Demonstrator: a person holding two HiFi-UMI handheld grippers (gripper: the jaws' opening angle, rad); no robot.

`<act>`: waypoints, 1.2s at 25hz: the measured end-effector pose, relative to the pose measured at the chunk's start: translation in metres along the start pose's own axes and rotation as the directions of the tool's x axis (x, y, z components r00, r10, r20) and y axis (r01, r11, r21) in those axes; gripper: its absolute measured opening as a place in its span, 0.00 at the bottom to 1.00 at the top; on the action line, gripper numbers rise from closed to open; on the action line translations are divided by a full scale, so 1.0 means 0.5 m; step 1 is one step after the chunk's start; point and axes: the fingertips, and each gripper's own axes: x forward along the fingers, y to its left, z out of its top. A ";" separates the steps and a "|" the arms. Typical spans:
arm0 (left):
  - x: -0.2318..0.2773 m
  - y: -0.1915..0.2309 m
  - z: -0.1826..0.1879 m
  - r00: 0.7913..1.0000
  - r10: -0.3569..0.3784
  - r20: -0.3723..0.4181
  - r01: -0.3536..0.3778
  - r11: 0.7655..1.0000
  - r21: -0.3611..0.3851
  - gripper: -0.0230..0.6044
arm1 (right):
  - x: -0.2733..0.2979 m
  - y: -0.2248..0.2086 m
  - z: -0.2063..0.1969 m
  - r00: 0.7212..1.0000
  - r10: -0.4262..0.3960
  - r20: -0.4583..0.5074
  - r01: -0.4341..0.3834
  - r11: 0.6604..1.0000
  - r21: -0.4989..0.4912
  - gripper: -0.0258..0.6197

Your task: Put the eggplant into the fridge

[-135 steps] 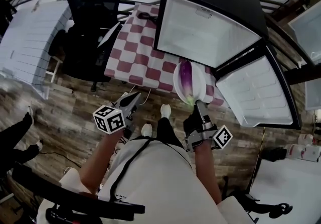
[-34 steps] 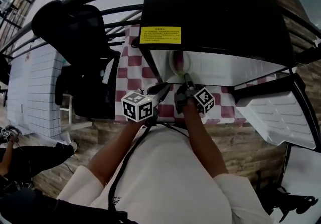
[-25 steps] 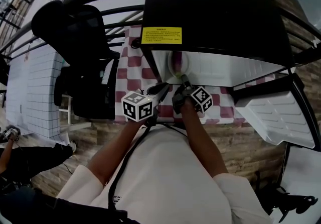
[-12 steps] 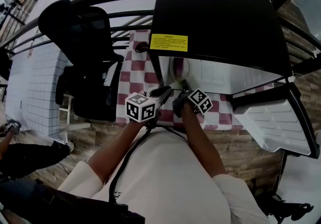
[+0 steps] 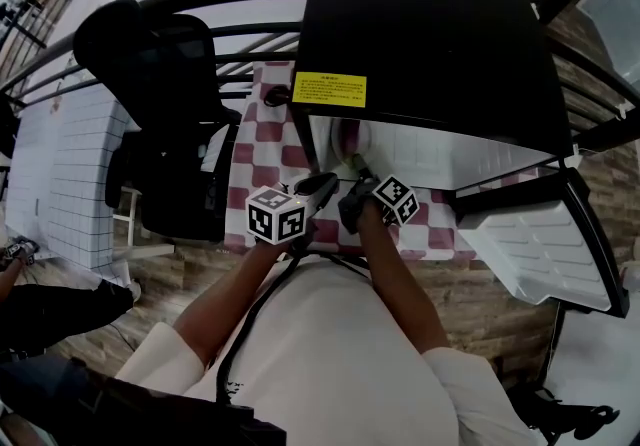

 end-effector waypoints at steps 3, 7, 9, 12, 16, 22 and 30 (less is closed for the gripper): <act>0.002 -0.005 0.001 1.000 0.005 0.008 -0.005 1.000 -0.007 0.04 | -0.005 0.005 0.002 1.000 0.010 -0.009 -0.010 1.000 0.017 0.41; 0.009 -0.013 0.003 1.000 0.013 0.017 -0.013 1.000 -0.017 0.04 | -0.016 0.008 0.008 0.999 0.015 -0.031 -0.014 0.999 0.035 0.45; 0.013 -0.016 -0.003 1.000 0.019 0.017 -0.019 1.000 -0.020 0.04 | -0.023 0.009 0.008 0.999 0.027 -0.045 -0.026 0.999 0.041 0.45; 0.019 -0.027 -0.018 1.000 0.025 0.014 -0.025 0.999 -0.033 0.04 | -0.041 0.010 0.008 0.996 0.047 -0.072 -0.044 0.998 0.038 0.44; 0.031 -0.045 -0.023 0.999 0.031 0.024 -0.030 0.999 -0.045 0.04 | -0.072 0.011 0.022 0.993 0.071 -0.095 -0.070 0.997 0.021 0.38; 0.043 -0.062 -0.032 0.998 0.053 0.039 -0.050 0.997 -0.066 0.04 | -0.133 0.029 0.039 0.982 0.135 -0.135 -0.140 0.990 -0.024 0.28; 0.036 -0.079 -0.026 0.994 0.085 0.074 -0.078 0.993 -0.090 0.04 | -0.216 0.062 0.079 0.962 0.215 -0.168 -0.231 0.970 -0.079 0.16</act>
